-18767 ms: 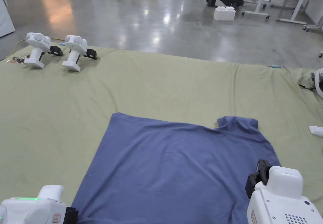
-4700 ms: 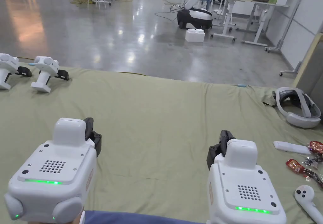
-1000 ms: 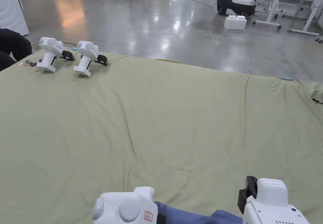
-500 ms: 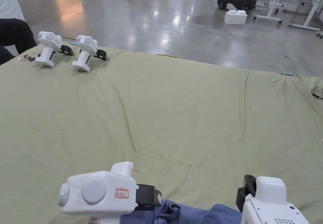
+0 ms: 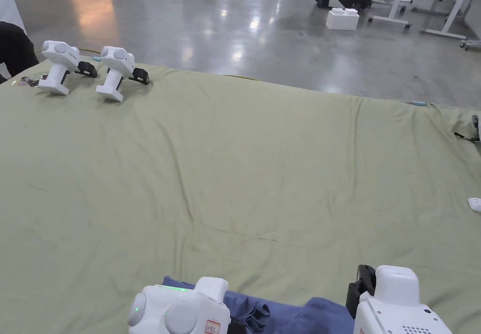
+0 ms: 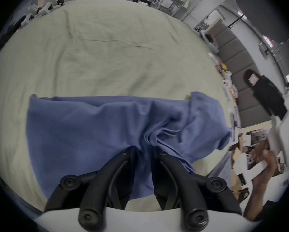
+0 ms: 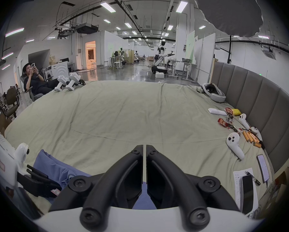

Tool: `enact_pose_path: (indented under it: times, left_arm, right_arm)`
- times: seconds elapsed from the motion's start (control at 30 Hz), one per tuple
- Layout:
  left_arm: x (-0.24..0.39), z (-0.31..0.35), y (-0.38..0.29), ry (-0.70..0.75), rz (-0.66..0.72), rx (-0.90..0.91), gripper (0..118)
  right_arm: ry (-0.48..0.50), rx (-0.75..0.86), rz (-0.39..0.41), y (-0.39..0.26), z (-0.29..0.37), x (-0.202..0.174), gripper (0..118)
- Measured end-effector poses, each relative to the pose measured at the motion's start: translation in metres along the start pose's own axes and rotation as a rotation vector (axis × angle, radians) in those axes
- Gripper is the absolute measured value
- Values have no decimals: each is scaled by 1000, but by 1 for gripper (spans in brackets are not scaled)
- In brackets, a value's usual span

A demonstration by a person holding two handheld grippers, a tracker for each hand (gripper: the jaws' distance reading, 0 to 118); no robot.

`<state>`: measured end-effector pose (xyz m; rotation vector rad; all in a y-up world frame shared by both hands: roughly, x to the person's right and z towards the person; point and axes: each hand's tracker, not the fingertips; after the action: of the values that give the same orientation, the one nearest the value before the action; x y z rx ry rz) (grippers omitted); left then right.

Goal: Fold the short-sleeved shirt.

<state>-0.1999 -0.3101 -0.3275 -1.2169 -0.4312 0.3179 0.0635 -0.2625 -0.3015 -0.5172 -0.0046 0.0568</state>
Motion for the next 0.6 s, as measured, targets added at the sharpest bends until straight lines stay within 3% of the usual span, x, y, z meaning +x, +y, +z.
enact_pose_path:
  times: [0.43,0.6]
  left_arm:
    - [15,-14,-20,-118,-86,-4,25]
    - [0,2,-19,-136,-49,-2,26]
  right_arm:
    - [4,-18,-7,-1,1,1,5]
    - [6,-18,-9,-1,3,1,5]
